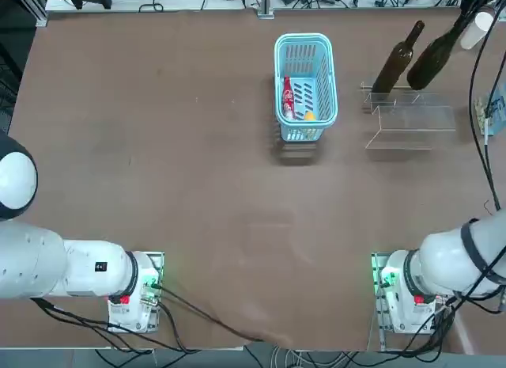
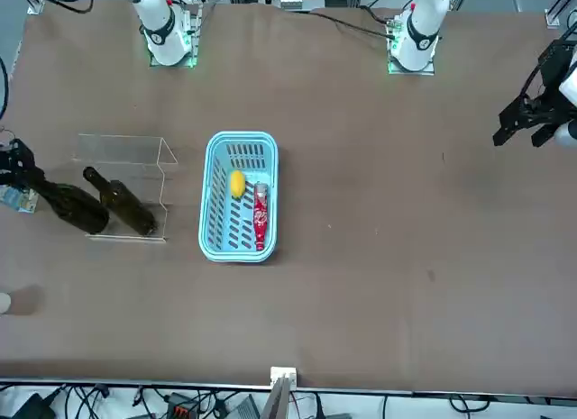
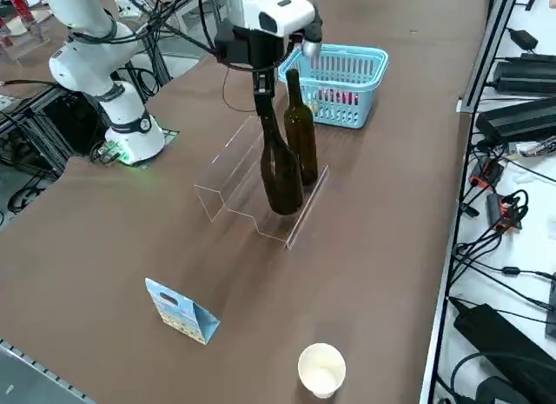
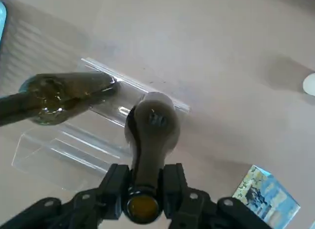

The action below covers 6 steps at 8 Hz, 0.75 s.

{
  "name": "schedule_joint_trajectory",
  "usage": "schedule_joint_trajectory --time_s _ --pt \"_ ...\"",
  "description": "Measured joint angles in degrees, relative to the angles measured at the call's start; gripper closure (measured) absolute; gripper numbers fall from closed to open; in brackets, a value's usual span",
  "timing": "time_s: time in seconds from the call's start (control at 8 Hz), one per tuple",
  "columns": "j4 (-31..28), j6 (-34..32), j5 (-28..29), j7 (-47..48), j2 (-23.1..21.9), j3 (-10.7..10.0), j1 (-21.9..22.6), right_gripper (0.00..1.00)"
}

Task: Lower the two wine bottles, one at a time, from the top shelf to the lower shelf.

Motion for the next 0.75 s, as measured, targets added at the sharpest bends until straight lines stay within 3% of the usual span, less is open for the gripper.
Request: schedule_joint_trajectory --time_s 0.75 --pt "0.1 0.9 0.1 -0.2 1.9 0.0 -0.1 0.6"
